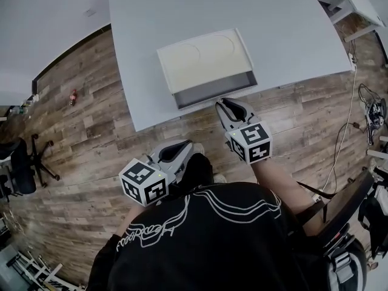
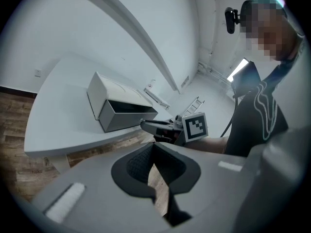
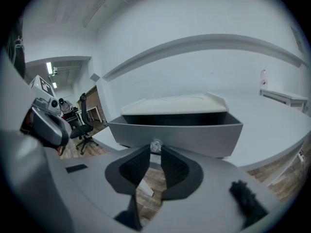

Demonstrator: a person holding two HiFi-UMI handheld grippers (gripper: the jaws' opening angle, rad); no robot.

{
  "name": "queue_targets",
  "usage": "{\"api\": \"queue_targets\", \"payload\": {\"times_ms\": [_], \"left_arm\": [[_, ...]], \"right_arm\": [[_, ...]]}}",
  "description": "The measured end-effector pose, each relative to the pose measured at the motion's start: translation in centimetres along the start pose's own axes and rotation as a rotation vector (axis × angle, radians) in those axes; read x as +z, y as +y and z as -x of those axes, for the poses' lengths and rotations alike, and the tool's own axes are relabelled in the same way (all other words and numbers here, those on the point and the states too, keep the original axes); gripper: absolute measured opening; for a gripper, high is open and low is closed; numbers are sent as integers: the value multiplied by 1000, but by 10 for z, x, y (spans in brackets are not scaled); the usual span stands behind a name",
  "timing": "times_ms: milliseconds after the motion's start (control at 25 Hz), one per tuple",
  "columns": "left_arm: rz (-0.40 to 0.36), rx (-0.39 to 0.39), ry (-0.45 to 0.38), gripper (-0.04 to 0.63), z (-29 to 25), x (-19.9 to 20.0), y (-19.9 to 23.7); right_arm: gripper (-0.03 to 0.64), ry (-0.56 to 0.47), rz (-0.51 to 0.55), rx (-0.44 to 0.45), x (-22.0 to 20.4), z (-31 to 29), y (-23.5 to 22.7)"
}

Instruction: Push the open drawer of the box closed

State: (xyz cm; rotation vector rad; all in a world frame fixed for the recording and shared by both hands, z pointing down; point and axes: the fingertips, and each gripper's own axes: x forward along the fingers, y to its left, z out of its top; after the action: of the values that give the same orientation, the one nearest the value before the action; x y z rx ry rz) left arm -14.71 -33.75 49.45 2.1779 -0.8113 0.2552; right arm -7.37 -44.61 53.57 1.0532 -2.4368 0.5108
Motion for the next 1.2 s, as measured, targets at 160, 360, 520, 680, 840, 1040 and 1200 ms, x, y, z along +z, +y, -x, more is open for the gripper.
{"api": "queue_targets", "payload": {"times_ms": [160, 360, 520, 680, 840, 1040, 1200], "left_arm": [[9, -1, 1, 8, 4, 4, 7], [11, 1, -6, 8, 6, 12, 18], [12, -3, 1, 8, 6, 14, 21], [5, 0, 9, 8, 8, 16, 23], [-13, -1, 6, 8, 9, 20, 19], [-48, -15, -32, 8, 16, 22, 1], [-94, -17, -66, 8, 23, 22, -27]], "right_arm": [[74, 13, -11, -9, 9, -13, -4], [74, 32, -16, -10, 17, -25, -10], [74, 35, -24, -21, 21, -32, -14], [74, 59, -28, -23, 25, -39, -15], [74, 63, -27, -22, 27, -34, -16], [74, 45, -53, 7, 23, -5, -10], [74, -16, -80, 122, 29, 35, 17]]}}
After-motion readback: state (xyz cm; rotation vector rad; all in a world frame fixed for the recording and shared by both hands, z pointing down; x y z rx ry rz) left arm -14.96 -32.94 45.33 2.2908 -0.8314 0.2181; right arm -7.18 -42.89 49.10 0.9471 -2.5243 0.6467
